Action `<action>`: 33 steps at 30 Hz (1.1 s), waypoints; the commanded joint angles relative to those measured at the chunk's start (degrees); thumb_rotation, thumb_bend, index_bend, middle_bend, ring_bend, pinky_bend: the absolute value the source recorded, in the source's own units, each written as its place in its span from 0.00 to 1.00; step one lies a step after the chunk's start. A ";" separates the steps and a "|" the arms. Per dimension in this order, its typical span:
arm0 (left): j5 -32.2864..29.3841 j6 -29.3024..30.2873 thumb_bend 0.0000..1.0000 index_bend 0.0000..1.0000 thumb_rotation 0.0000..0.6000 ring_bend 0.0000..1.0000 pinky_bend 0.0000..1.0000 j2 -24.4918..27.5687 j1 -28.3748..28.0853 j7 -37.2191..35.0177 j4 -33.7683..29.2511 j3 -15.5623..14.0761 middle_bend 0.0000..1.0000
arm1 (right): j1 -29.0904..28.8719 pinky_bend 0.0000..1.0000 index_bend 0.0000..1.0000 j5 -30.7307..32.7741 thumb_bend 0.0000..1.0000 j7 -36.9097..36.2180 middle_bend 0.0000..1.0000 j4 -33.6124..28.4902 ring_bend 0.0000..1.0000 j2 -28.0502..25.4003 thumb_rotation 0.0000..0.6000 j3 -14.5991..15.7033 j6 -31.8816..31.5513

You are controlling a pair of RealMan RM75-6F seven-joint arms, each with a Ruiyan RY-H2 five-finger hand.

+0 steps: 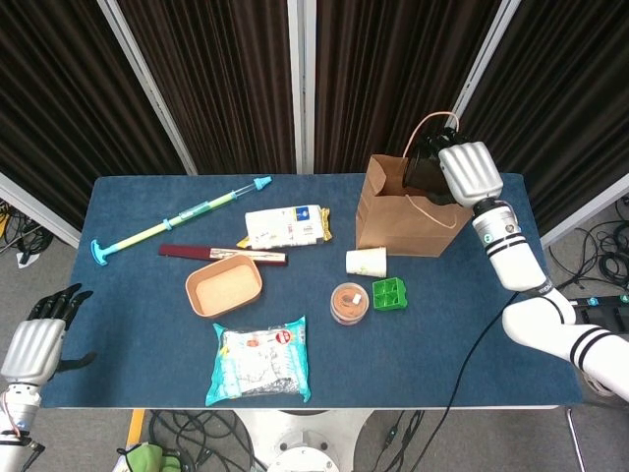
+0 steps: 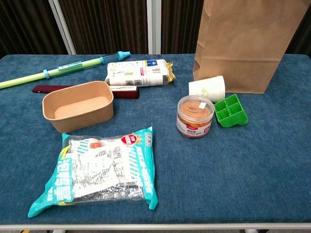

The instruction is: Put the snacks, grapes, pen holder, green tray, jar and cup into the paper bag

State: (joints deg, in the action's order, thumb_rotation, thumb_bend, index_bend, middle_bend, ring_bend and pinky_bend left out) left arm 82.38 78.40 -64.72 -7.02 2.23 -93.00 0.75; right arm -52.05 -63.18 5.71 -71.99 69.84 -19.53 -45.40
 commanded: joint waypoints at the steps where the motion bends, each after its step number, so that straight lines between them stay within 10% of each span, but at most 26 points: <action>1: 0.00 0.00 0.04 0.20 1.00 0.13 0.14 -0.06 -0.03 0.01 0.04 0.03 0.17 | -0.12 0.19 0.00 0.31 0.27 -0.11 0.14 -0.54 0.02 -0.39 1.00 0.09 0.34; 9: -0.01 -0.03 0.04 0.20 1.00 0.13 0.14 -0.10 -0.16 0.25 -0.04 0.13 0.17 | 0.13 0.15 0.00 0.72 0.18 0.05 0.08 -2.49 0.00 -1.48 1.00 0.37 -0.24; 17: -0.11 -0.08 0.04 0.20 1.00 0.13 0.14 0.01 -0.18 0.39 -0.20 0.12 0.17 | 5.37 0.21 0.00 -11.91 0.06 -14.90 0.23 -10.59 0.06 -2.76 1.00 -1.70 -15.85; 33: 0.55 0.63 0.04 0.20 1.00 0.13 0.14 0.31 -0.08 0.89 -0.92 0.04 0.17 | 18.35 0.50 0.31 -40.33 0.00 -31.52 0.45 -19.99 0.30 -8.46 1.00 15.24 -33.69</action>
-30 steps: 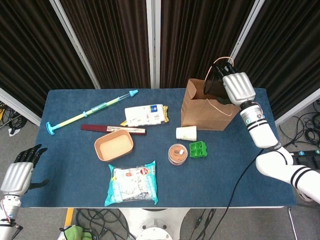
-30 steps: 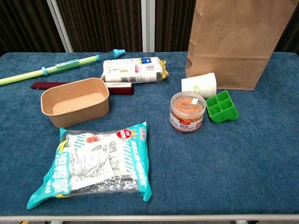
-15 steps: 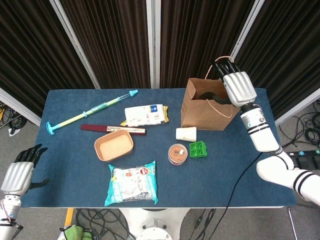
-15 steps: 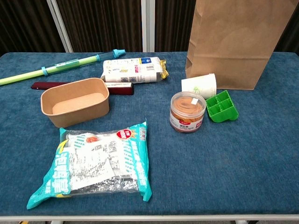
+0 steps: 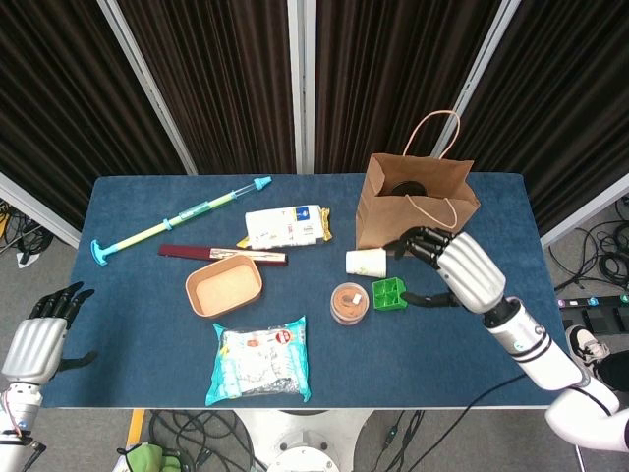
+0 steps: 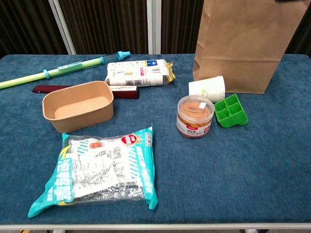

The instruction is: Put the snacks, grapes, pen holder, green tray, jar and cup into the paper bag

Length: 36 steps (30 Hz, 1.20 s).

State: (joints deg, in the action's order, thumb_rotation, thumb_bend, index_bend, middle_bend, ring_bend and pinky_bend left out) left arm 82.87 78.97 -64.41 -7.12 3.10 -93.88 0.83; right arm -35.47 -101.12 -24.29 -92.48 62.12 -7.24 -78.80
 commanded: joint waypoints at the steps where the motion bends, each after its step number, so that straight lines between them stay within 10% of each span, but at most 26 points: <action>1: 0.12 0.09 0.04 0.20 1.00 0.13 0.14 -0.02 0.04 0.04 -0.05 -0.06 0.17 | 1.91 0.50 0.32 -2.54 0.00 -1.40 0.45 1.07 0.30 -0.61 1.00 3.59 0.24; 13: 0.43 0.62 0.04 0.20 1.00 0.13 0.14 0.07 0.45 0.34 -0.60 -0.39 0.17 | -1.26 0.35 0.25 3.82 0.00 18.22 0.33 11.63 0.15 8.59 1.00 6.45 18.80; 36: 0.55 -0.16 0.04 0.20 1.00 0.13 0.14 -1.10 0.40 -1.40 1.47 -0.60 0.17 | 0.92 0.30 0.10 22.45 0.00 31.72 0.25 20.24 0.11 23.95 1.00 2.60 26.27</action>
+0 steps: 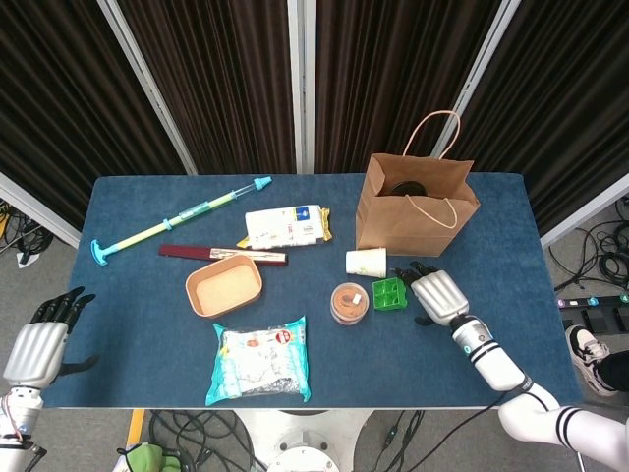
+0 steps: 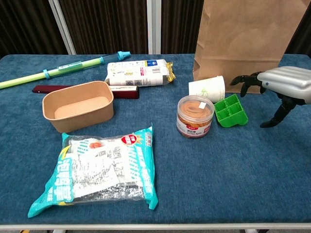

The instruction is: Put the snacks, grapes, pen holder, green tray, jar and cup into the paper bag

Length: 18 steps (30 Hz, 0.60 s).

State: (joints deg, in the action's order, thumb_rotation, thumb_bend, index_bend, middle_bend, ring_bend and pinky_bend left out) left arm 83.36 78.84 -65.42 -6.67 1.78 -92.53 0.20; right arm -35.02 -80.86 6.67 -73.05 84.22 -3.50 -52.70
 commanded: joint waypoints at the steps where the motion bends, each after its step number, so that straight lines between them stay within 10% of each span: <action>1: 0.09 -0.02 0.04 0.20 1.00 0.13 0.14 -0.13 -0.06 -0.15 0.18 0.04 0.17 | 0.46 0.30 0.10 2.82 0.00 1.07 0.25 1.11 0.11 2.42 1.00 -1.44 0.17; 18: 0.02 -0.37 0.04 0.20 1.00 0.13 0.14 -0.68 0.11 -1.57 1.59 -0.26 0.17 | 0.56 0.31 0.09 6.46 0.00 -0.76 0.30 4.71 0.14 9.60 1.00 -3.75 -1.25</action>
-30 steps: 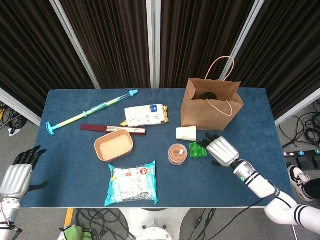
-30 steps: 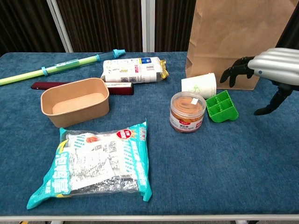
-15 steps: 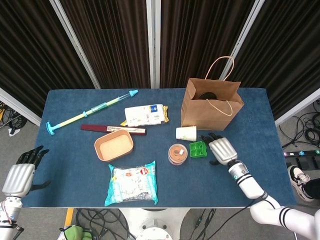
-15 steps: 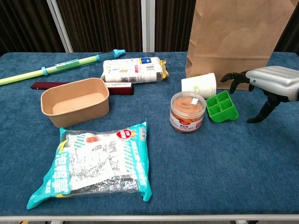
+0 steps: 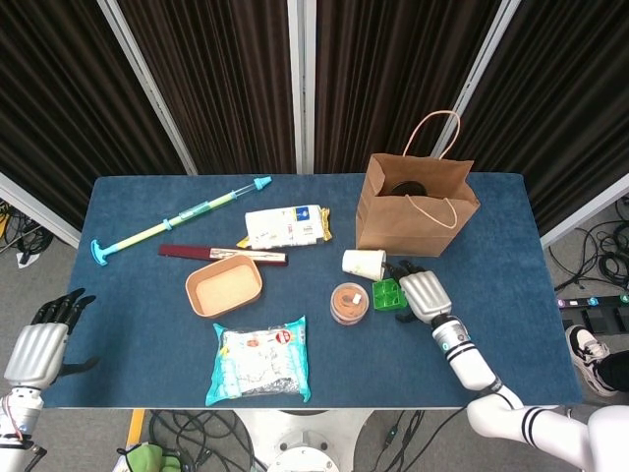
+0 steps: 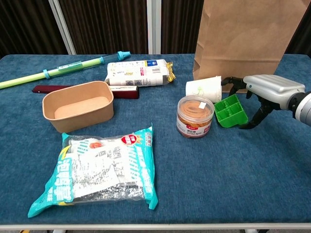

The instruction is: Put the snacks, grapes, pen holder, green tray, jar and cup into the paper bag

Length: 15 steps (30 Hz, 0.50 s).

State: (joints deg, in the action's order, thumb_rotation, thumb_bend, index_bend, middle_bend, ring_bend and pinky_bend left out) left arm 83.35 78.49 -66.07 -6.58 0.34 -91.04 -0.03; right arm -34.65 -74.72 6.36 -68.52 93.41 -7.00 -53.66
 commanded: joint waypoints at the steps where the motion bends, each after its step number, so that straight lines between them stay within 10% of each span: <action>1: 0.06 -0.02 0.04 0.20 1.00 0.13 0.14 -0.06 0.02 -0.22 0.19 -0.03 0.17 | 0.31 0.32 0.10 0.46 0.01 -0.80 0.31 0.23 0.15 0.64 1.00 -0.36 -0.48; 15: 0.08 0.17 0.04 0.20 1.00 0.13 0.14 -0.16 0.42 -1.02 0.63 -0.29 0.17 | 1.42 0.57 0.42 -2.25 0.23 -4.56 0.47 -0.38 0.37 -1.01 1.00 -0.30 -3.91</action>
State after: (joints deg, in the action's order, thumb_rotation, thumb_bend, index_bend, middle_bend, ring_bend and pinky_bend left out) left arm 83.44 78.66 -66.22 -6.15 -0.68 -90.41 -0.33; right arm -33.48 -75.57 2.70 -67.11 94.26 -7.83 -57.03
